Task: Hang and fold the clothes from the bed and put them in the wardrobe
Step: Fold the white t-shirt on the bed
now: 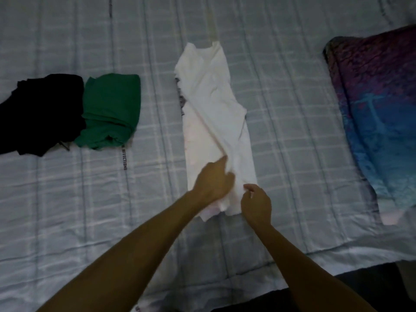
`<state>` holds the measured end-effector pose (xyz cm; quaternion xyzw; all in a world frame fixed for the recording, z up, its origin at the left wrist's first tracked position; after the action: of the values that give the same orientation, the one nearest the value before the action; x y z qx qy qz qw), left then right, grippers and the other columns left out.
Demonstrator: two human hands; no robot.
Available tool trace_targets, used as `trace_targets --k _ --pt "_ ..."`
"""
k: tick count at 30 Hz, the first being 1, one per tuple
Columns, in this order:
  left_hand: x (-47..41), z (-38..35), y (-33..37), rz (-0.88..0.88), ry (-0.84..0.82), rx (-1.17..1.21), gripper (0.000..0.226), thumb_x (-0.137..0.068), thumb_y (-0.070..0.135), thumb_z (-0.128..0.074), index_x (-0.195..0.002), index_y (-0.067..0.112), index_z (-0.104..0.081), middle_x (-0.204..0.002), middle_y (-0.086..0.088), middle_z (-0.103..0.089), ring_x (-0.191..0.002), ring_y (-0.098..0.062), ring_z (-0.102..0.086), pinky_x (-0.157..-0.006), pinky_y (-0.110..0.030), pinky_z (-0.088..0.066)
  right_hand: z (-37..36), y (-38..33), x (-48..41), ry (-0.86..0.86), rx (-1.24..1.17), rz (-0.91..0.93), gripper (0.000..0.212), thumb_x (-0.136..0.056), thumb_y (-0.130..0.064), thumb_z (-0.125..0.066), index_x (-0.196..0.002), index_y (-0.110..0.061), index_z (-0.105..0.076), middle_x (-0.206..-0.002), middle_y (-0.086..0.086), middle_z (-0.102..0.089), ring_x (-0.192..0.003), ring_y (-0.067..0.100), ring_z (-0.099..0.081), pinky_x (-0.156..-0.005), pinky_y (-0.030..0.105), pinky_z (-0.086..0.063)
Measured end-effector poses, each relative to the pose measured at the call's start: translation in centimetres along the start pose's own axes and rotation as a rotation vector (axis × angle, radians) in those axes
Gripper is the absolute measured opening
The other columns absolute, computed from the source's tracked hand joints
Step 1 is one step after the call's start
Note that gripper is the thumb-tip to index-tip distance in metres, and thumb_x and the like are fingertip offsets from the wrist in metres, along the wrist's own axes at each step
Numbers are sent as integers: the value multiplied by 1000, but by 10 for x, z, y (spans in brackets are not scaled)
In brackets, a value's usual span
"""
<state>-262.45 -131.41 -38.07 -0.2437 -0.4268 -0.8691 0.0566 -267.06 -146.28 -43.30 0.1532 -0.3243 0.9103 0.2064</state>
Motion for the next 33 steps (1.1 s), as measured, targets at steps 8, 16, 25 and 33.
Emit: trace_targets --k 8,16,25,33 --pt "9 -71 9 -3 -165 -273 47 -97 45 -38 -138 22 -44 -135 -4 -53 -118 -22 -52 -100 -30 -37 37 37 -2 174 -38 -222 35 -100 -13 -34 -128 -6 -54 -130 13 -57 -120 27 -52 -100 32 -37" --pt "41 -63 -106 -291 -27 -738 69 -83 42 -48 -143 11 -35 -141 -21 -44 -128 -39 -44 -99 -59 -40 -12 28 16 -87 324 565 62 -79 -46 -55 -132 -16 -47 -134 13 -53 -125 31 -48 -103 47 -38" --pt "-16 -79 -110 -417 -42 -813 87 -73 44 -63 -145 10 -28 -141 -33 -37 -130 -49 -37 -98 -66 -32 -58 58 -19 -36 709 659 93 -69 -47 -75 -147 -23 -31 -151 12 -33 -140 35 -27 -111 58 -15" --pt "9 -79 -103 -451 34 -738 75 -52 5 -86 -121 -1 -58 -95 -28 -66 -80 -40 -66 -73 -49 -54 -48 46 -14 -13 604 695 52 -65 -7 -79 -115 -13 -66 -110 16 -68 -97 37 -66 -77 44 -55"
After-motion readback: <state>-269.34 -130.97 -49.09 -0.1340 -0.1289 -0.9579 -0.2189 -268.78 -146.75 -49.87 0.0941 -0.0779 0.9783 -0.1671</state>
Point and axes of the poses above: each hand's wrist, its own x-axis away from the middle knuckle, its own z-axis out of the back of the hand, y = z × x, the point moved 2 cm from there along -x, towards the middle knuckle
